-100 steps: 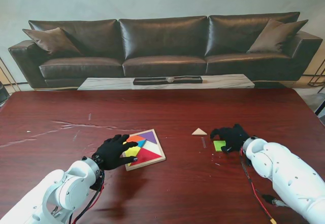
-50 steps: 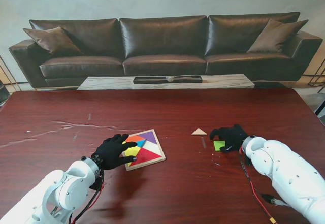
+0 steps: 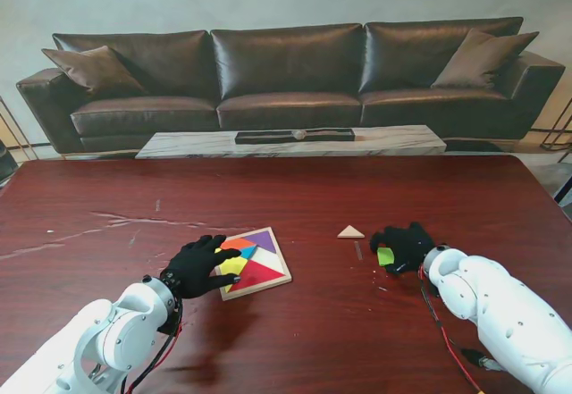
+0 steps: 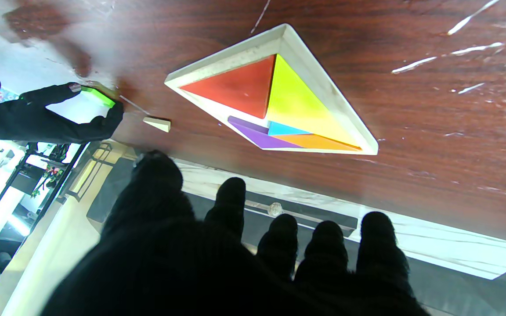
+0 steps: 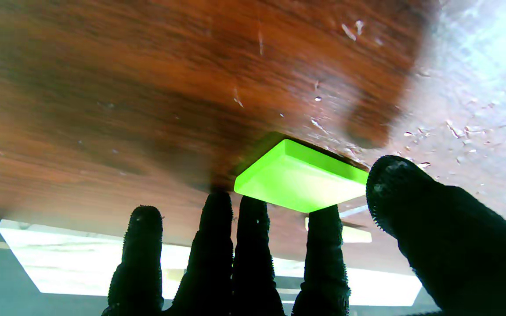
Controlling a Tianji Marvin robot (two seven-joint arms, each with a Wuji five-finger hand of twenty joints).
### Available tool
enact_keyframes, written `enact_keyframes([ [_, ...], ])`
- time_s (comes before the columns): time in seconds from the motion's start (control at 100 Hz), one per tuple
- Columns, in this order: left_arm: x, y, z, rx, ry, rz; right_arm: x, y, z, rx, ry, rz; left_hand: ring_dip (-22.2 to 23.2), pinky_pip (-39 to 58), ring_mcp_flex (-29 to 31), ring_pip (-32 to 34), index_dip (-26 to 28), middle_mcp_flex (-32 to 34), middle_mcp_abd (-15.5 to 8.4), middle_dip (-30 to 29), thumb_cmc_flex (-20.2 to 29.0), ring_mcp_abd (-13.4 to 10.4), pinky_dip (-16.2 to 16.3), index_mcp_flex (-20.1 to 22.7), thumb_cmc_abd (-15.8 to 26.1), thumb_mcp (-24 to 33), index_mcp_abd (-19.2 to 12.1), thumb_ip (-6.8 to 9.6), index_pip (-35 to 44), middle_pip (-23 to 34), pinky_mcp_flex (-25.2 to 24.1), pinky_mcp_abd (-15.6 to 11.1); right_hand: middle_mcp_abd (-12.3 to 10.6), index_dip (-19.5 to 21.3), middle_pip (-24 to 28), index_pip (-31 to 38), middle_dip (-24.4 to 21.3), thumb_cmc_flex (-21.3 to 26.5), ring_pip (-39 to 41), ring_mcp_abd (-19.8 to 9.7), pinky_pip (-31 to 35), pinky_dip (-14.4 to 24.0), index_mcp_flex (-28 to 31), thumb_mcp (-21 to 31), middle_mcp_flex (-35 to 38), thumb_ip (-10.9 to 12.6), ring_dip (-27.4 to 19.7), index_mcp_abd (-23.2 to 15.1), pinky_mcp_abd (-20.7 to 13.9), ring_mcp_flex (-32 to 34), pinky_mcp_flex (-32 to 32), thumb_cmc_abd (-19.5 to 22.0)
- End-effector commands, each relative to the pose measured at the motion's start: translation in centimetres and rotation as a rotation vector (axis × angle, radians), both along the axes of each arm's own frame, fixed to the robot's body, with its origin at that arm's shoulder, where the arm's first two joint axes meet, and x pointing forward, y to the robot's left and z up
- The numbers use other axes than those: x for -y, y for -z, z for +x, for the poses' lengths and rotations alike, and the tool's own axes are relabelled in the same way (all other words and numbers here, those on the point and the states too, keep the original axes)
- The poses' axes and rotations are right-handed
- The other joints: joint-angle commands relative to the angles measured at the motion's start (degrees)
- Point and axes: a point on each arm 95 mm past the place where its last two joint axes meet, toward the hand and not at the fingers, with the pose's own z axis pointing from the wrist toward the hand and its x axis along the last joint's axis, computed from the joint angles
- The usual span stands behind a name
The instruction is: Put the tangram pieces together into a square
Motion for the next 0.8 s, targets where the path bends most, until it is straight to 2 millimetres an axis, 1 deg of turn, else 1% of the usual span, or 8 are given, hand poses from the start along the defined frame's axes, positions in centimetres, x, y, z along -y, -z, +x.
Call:
enact_keyframes([
  [0.0,0.2,0.1,-0.1,-0.003,0.006,-0.007,0.3,5.4,-3.7,-0.145,0.008,-0.051,0.4,0.13,-0.89,0.5,0.48,-1.83,-0.6,0.32,2.34,-1.07,-0.69,0.23,0.18,-0.51,-0.53,2.85,0.67,-0.48,-0.28,-0.02,-0.68,-0.28,-3.79,0.92,-3.16,-2.91,10.96,0.79,1.2,1.46,1.99,-0.51,2.3,-1.03,4.37,1.41,1.65,9.93,0.27,0.11],
  [0.15,0.3,0.3,0.1,-0.01,0.01,-0.025,-0.1,5.2,-4.4,-0.128,0.009,-0.063,0.36,0.19,-0.85,0.48,0.44,-1.79,-0.65,0.56,2.4,-1.08,-0.74,0.2,0.2,-0.51,-0.58,2.85,0.67,-0.38,-0.29,-0.04,-0.49,0.06,-3.47,1.07,-3.26,-1.74,11.07,1.13,1.93,1.82,1.78,-0.1,2.66,-0.88,4.21,1.42,1.73,11.05,1.23,-0.16],
  [0.23,0.4,0.4,0.1,-0.018,0.014,-0.033,-0.3,5.5,-4.6,-0.122,0.013,-0.057,0.44,0.25,-0.83,0.56,0.44,-1.79,-0.75,0.74,2.4,-1.13,-0.75,0.27,0.22,-0.52,-0.57,2.85,0.71,-0.3,-0.23,0.0,-1.1,0.46,-3.04,1.52,-3.34,0.28,10.69,1.64,2.47,2.12,1.71,0.58,3.61,-0.74,3.8,1.42,1.89,12.79,2.24,-0.93],
  [0.39,0.4,0.6,0.3,-0.029,0.019,-0.043,-0.4,6.7,-5.0,-0.134,0.017,-0.039,0.63,0.34,-0.83,0.67,0.45,-1.8,-0.72,0.95,2.58,-1.22,-0.78,0.43,0.16,-0.48,-0.56,2.87,0.82,-0.29,-0.18,-0.11,-0.56,1.17,-2.09,2.94,-3.61,4.86,8.67,3.91,3.32,2.8,2.35,1.67,4.81,-0.48,2.24,1.45,2.79,17.45,4.79,-2.41],
  [0.51,0.5,0.5,0.2,-0.021,0.021,-0.042,-0.4,7.4,-5.1,-0.151,0.02,-0.032,0.83,0.49,-0.82,0.77,0.47,-1.79,-0.66,1.18,2.64,-1.18,-0.77,0.59,-0.01,-0.49,-0.6,2.86,0.94,-0.21,-0.04,-0.04,0.46,1.34,-1.35,3.75,-3.45,8.77,8.85,3.78,4.01,3.19,3.26,2.02,5.96,-0.19,2.04,1.97,3.22,21.81,7.88,-2.87],
  [0.68,0.4,0.3,0.2,-0.008,0.011,-0.04,-0.1,7.6,-5.0,-0.166,0.024,-0.036,1.12,0.62,-0.87,0.86,0.46,-1.81,-0.53,1.42,2.8,-1.27,-0.8,0.73,-0.29,-0.44,-0.52,2.89,1.06,-0.19,-0.03,-0.14,0.85,1.48,-0.27,4.68,-3.04,12.05,9.46,3.81,4.61,3.56,3.17,1.48,5.96,0.08,2.37,2.11,4.19,25.51,11.19,-2.63],
  [0.71,0.4,0.3,0.2,-0.007,0.011,-0.039,0.0,7.6,-4.9,-0.167,0.026,-0.036,1.15,0.66,-0.83,0.87,0.46,-1.77,-0.55,1.46,2.75,-1.26,-0.8,0.74,-0.37,-0.48,-0.53,2.88,1.08,-0.16,0.02,-0.09,1.73,1.47,-0.16,4.72,-2.99,12.48,9.72,3.63,4.7,3.61,3.12,1.47,5.77,0.14,2.52,2.2,4.3,25.98,11.59,-2.62],
  [0.79,0.3,0.3,0.2,-0.006,0.01,-0.036,0.1,7.5,-4.8,-0.177,0.032,-0.04,1.23,0.73,-0.82,0.89,0.46,-1.79,-0.55,1.56,2.77,-1.22,-0.82,0.79,-0.41,-0.45,-0.53,2.89,1.12,-0.15,0.02,-0.11,2.08,1.42,-0.06,4.77,-2.96,13.57,10.2,3.43,4.9,3.72,2.82,1.25,5.02,0.23,2.84,2.43,4.72,26.8,12.55,-2.43],
])
